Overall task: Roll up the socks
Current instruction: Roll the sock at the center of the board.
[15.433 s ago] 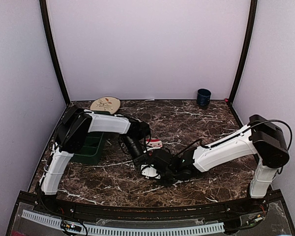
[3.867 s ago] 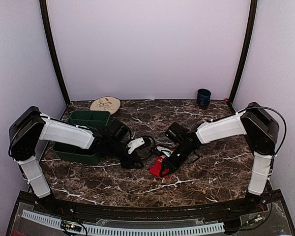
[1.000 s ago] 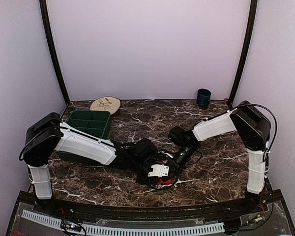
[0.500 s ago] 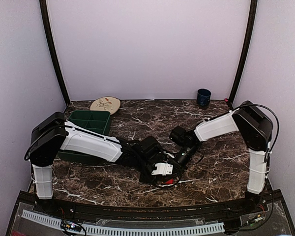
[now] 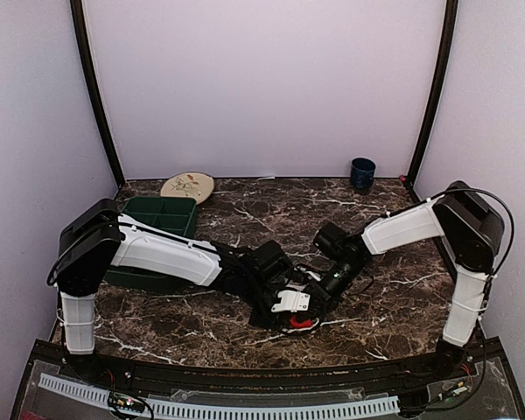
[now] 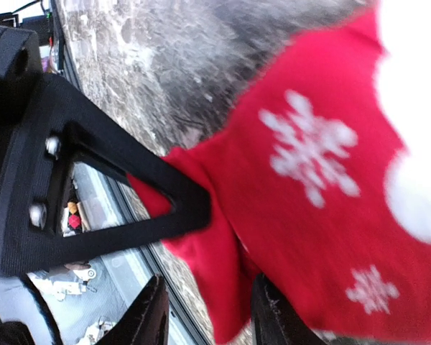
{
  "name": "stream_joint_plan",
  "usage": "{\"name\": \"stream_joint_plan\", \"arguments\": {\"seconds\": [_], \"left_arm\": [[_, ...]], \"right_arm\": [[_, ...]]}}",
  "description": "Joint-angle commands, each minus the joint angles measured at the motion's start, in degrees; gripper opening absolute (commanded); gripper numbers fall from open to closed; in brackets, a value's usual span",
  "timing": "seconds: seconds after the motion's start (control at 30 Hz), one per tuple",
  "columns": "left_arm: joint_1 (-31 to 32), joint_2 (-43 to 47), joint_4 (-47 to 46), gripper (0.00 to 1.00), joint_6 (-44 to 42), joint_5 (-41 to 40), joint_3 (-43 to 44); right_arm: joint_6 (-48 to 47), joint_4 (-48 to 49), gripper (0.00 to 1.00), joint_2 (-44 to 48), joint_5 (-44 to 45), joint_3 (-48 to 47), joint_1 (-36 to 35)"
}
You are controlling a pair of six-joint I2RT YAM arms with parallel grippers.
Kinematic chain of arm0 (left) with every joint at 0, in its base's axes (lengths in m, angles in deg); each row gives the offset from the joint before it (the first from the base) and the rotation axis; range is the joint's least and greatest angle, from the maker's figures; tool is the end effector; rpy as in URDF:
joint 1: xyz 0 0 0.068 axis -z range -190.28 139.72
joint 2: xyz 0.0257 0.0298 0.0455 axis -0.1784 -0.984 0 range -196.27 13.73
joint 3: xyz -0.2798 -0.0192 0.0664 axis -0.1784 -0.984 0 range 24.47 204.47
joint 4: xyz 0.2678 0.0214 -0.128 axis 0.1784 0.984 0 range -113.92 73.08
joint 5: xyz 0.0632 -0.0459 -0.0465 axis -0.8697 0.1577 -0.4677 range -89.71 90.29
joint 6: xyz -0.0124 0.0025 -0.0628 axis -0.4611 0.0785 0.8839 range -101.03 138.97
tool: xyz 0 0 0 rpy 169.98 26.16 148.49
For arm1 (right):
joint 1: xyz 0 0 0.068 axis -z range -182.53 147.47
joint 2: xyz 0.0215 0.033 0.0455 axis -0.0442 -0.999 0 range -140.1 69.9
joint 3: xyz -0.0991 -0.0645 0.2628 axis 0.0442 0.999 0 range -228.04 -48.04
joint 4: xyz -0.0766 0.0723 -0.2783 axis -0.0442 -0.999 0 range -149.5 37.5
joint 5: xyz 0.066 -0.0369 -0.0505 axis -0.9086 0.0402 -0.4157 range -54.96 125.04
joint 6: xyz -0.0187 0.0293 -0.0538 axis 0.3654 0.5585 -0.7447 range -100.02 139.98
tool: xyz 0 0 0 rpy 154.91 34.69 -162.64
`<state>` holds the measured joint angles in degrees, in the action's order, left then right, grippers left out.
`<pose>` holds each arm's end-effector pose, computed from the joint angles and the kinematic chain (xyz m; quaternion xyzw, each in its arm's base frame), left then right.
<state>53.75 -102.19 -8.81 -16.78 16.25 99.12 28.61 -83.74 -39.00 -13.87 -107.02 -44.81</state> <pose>0.1901 -0.4213 0.1221 0.7509 0.5800 -0.1989 0.2453 0.2377 0.2666 0.0948 0.2932 -0.8595 -0.4028 0.1140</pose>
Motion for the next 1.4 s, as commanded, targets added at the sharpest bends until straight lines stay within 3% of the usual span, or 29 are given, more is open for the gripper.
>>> {"name": "stream_joint_plan", "arguments": {"seconds": [0.0, 0.4, 0.77, 1.37], "left_arm": [[0.2, -1.9, 8.4, 0.0, 0.8, 2.5, -0.5], [-1.3, -4.7, 16.0, 0.0, 2.8, 7.1, 6.3], [-5.2, -11.4, 29.2, 0.0, 5.9, 17.3, 18.4], [-9.9, -20.5, 39.8, 0.0, 10.3, 28.6, 29.7]], "right_arm": [[2.6, 2.4, 0.39, 3.6, 5.0, 3.7, 1.8], [6.1, 6.2, 0.39, 11.8, 11.0, 10.6, 3.6], [7.8, 6.9, 0.39, 24.5, 27.4, 14.6, 2.8], [9.8, 9.9, 0.38, 40.1, 54.7, 20.1, -17.3]]}}
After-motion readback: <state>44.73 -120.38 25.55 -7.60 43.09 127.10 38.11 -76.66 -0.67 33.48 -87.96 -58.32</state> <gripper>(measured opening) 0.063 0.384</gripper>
